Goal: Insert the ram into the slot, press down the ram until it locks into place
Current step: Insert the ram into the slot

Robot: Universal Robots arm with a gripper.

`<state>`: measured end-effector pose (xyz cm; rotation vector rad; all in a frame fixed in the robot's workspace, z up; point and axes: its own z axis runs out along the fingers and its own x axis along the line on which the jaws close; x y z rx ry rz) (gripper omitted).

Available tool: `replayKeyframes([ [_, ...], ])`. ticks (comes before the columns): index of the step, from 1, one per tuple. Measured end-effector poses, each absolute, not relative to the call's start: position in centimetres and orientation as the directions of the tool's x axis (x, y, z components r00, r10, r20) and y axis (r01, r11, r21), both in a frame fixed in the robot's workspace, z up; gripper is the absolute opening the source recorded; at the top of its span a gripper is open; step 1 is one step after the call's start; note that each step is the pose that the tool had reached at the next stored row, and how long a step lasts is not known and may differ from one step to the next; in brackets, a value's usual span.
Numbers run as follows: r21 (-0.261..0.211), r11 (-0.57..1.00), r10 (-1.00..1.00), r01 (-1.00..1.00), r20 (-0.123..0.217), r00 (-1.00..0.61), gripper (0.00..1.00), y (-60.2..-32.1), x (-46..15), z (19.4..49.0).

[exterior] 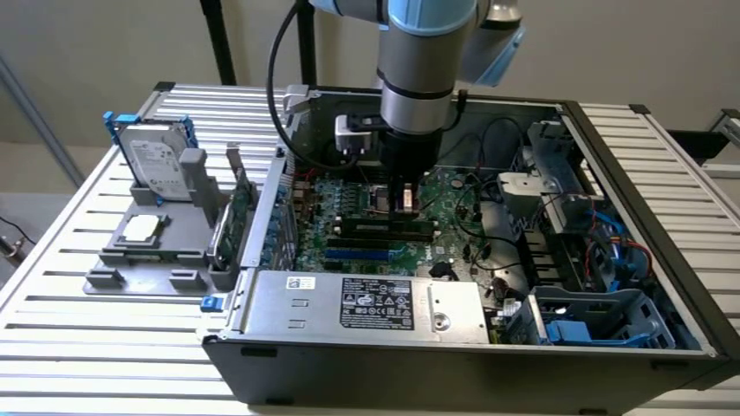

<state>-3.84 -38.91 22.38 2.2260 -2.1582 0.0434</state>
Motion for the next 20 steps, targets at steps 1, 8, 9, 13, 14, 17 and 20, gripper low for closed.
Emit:
replayKeyframes([
  [1,0.01,-0.031,-0.998,-0.999,0.049,0.031,0.13,-38.9,-3.8,22.4],
  [8,0.01,-0.03,-0.998,-0.999,0.048,0.031,0.22,-38.9,-3.8,23.9],
  [9,0.011,-0.031,-0.998,-0.999,0.049,0.031,0.22,-38.9,-3.8,24.3],
  [13,0.011,-0.031,-0.998,-0.999,0.048,0.031,0.22,-38.9,-3.9,25.0],
  [14,0.011,-0.031,-0.998,-0.999,0.047,0.031,0.2,-38.9,-3.9,25.0],
  [17,0.011,-0.031,-0.998,-0.999,0.048,0.031,0.11,-38.9,-4.0,25.0],
  [20,0.011,-0.031,-0.998,-0.999,0.048,0.031,0.11,-38.9,-4.0,25.0],
])
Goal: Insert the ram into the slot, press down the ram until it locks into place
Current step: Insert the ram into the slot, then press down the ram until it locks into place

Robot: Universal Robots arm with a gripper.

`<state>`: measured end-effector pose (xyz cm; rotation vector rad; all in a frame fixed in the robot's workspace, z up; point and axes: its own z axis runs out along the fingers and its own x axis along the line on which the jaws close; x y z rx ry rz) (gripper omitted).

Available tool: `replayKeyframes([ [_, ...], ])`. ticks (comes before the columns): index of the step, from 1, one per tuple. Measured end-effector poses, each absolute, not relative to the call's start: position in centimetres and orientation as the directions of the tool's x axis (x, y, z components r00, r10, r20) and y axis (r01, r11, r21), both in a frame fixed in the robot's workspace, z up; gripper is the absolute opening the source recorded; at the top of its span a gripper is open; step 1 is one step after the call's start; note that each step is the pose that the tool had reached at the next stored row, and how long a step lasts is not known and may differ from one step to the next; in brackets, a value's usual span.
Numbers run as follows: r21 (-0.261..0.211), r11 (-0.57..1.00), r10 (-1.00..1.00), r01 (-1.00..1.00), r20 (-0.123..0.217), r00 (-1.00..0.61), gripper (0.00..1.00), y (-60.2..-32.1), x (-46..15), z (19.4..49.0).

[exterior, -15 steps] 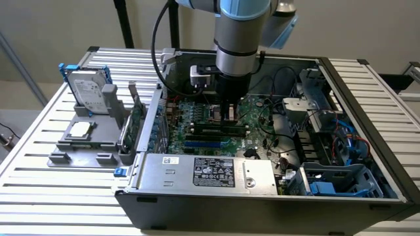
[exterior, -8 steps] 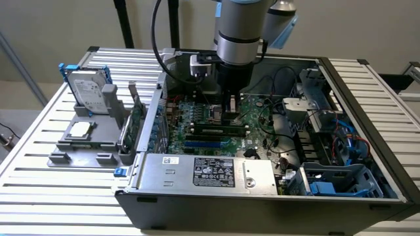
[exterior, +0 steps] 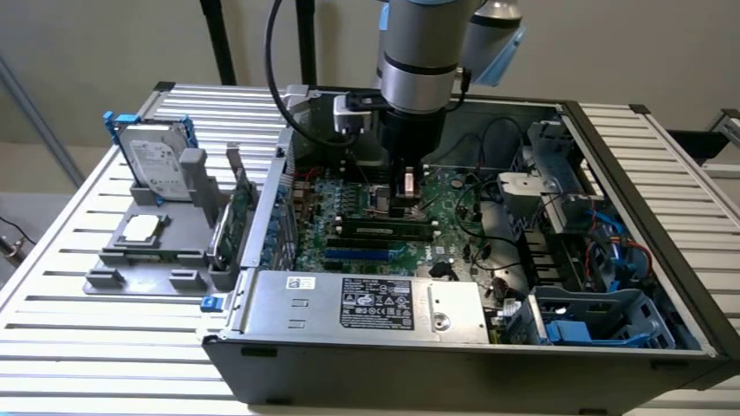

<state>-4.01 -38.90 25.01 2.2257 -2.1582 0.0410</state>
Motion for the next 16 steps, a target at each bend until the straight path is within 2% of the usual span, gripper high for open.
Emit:
replayKeyframes([
  [16,0.012,-0.028,-0.998,-1.0,0.048,0.028,0.11,-38.9,-4.24,24.56],
])
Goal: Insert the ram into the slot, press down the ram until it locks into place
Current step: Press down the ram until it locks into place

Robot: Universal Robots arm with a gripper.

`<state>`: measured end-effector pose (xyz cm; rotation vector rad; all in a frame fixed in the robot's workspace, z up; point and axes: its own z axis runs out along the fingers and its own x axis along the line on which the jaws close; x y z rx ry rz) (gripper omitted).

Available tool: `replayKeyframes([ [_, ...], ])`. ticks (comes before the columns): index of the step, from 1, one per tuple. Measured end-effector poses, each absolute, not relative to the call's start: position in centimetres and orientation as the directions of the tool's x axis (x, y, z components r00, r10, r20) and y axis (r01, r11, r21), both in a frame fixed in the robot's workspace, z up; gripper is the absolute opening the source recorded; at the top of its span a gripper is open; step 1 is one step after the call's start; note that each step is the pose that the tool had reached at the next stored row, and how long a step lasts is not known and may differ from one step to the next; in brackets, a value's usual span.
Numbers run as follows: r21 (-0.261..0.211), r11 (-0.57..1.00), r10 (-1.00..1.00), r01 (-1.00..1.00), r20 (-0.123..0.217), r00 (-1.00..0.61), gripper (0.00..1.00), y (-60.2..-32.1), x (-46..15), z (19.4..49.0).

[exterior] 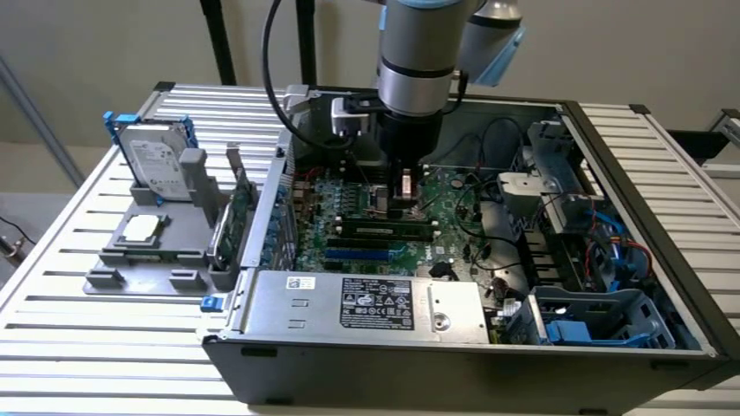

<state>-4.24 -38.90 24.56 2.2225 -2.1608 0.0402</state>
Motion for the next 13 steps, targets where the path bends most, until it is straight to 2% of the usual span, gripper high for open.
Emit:
replayKeyframes([
  [13,0.022,-0.017,-0.999,-1.0,0.048,0.018,0.11,-38.8,-4.2,23.0],
])
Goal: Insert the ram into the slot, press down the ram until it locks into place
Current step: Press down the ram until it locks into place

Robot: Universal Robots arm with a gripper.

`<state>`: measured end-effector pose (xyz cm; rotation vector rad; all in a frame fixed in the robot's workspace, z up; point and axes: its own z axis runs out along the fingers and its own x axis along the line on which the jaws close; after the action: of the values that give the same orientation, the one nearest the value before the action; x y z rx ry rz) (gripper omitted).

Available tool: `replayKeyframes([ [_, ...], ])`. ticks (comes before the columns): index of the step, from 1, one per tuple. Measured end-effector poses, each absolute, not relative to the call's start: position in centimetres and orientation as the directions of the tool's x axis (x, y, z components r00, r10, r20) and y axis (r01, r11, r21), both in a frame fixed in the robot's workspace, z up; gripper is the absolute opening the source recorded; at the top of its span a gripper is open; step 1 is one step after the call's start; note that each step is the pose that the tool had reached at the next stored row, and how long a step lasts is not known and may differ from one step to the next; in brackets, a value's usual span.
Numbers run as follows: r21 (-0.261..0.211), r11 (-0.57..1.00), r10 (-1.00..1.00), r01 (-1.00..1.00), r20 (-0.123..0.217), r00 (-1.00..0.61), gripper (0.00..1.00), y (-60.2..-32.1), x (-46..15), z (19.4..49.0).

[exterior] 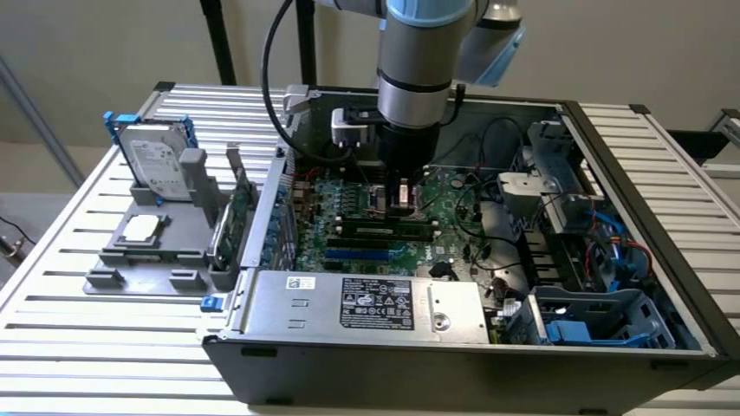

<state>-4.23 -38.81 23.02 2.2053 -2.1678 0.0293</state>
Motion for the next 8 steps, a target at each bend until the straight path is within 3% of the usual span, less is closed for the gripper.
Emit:
replayKeyframes([
  [8,0.024,-0.01,-0.999,-1.0,0.047,0.011,0.11,-38.77,-4.24,23.43],
])
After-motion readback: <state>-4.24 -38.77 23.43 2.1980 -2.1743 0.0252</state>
